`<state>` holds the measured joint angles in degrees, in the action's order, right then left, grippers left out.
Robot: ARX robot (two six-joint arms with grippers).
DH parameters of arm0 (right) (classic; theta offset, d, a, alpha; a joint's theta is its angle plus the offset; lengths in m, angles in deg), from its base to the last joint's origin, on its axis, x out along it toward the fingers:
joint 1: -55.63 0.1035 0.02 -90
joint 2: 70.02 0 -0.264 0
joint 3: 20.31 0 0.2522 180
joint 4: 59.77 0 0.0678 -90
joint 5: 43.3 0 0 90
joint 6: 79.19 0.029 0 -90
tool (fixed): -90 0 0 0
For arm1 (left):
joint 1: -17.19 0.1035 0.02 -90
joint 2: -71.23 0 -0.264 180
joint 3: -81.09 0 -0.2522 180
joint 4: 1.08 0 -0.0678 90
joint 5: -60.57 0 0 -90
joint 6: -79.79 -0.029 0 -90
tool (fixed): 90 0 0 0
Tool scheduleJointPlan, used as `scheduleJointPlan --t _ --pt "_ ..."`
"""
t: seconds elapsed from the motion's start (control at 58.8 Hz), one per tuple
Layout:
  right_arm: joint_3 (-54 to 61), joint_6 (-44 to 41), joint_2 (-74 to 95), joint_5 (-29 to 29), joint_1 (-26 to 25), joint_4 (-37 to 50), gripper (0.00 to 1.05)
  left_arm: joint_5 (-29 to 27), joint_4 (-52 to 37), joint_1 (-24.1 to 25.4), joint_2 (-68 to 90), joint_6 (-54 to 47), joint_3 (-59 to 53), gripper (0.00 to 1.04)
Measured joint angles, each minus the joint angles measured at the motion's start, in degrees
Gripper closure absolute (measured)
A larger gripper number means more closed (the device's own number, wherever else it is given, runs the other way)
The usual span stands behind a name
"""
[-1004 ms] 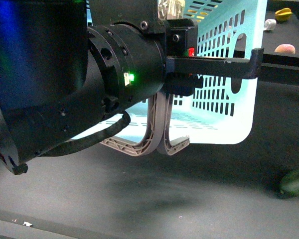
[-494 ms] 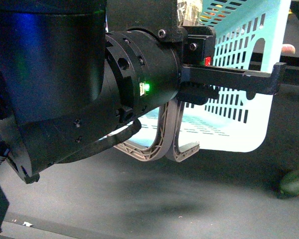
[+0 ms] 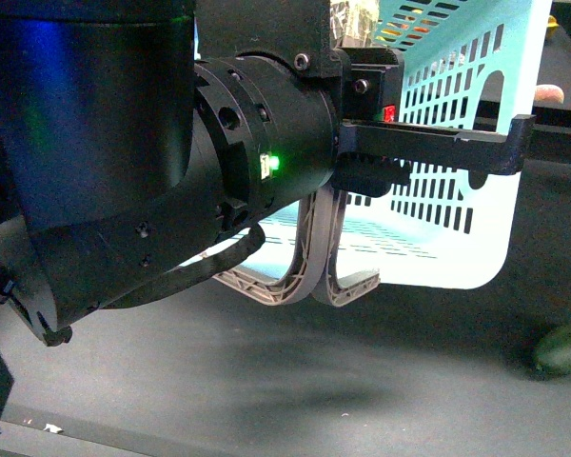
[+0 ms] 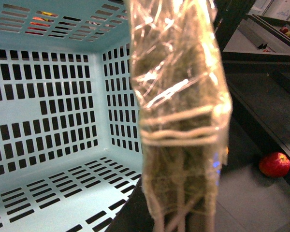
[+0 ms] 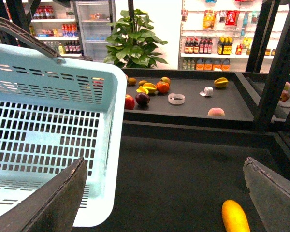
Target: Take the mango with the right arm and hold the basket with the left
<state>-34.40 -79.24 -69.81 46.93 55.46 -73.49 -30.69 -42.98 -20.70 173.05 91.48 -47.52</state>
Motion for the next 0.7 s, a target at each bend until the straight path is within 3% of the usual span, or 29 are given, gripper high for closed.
scheduleJointPlan --t 0.204,0.289,0.34,0.477,0.698 --pt "0.00 0.02 0.00 0.00 0.00 0.00 0.08 -0.22 0.00 0.00 0.00 -0.02 0.00 1.00" --pt "-2.12 2.08 6.97 -13.90 2.82 -4.22 0.08 -0.17 0.00 0.00 0.00 -0.02 0.02 1.00" --pt "-1.99 2.08 11.69 -16.22 1.75 -1.64 0.08 -0.22 0.00 0.00 0.00 0.15 0.02 1.00" --pt "-0.83 1.88 29.48 -11.28 -6.29 15.76 0.08 -0.11 0.00 0.00 0.00 0.04 0.02 1.00" --pt "-3.54 0.70 70.18 -4.85 -18.12 51.65 0.08 -0.07 0.00 -0.04 0.00 0.02 0.02 1.00"
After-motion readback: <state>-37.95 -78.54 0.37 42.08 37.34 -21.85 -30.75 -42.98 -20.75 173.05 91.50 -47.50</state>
